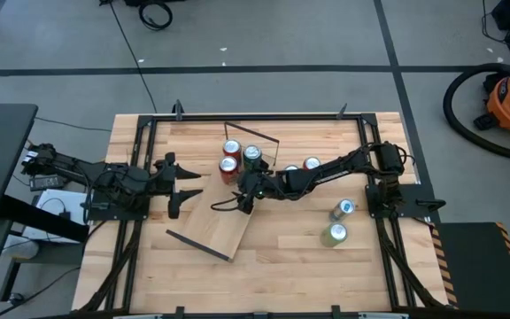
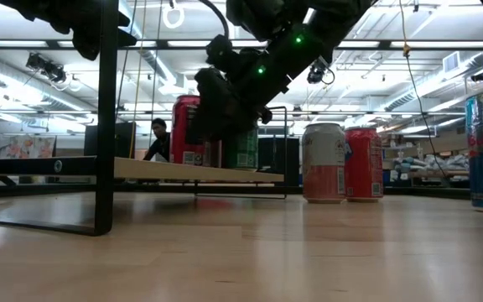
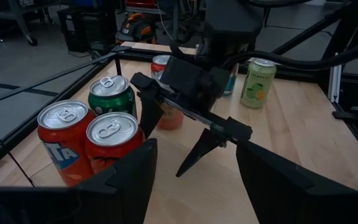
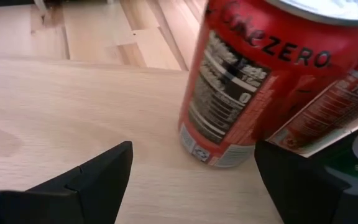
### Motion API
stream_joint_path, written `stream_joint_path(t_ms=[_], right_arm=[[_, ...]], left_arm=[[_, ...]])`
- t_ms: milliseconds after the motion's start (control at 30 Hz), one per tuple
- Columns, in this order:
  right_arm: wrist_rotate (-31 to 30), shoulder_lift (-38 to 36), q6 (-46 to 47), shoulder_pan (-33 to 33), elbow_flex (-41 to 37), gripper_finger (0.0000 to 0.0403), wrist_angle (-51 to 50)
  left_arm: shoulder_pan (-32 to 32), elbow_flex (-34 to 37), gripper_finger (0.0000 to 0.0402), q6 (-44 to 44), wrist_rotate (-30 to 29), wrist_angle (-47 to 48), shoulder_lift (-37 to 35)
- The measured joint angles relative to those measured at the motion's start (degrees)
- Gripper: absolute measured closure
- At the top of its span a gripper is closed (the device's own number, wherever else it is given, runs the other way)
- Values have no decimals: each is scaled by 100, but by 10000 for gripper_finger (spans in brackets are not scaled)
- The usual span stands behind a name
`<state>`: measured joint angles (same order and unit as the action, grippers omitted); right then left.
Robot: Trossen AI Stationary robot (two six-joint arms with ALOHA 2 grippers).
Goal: Place canned beverage on shelf
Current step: Put the red soda can on the shelf, then put the white soda can on the shelf
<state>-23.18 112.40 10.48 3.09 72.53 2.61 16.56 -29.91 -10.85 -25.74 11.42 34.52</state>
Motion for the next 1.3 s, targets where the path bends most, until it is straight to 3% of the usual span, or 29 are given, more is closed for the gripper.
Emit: stream_joint_path(t_ms=[300,667,867,1167,1300], right_arm=[[-255,-91,190,349,2,54,-330],[-102,-1211,496,397,260,54,-3232],[17,-1793,630,90,258,54,-4462],[804,-1812,446,-615,147,9,-4863],[811,-1816,407,-732,0,8,-5003]], left_arm=[[0,0,170,-12,0,2,-2],[2,-7,170,-37,2,-2,-2],[2,-7,170,-39,2,-3,0],[2,-7,170,-63,2,3,0],[2,-7,170,-63,2,28,0]])
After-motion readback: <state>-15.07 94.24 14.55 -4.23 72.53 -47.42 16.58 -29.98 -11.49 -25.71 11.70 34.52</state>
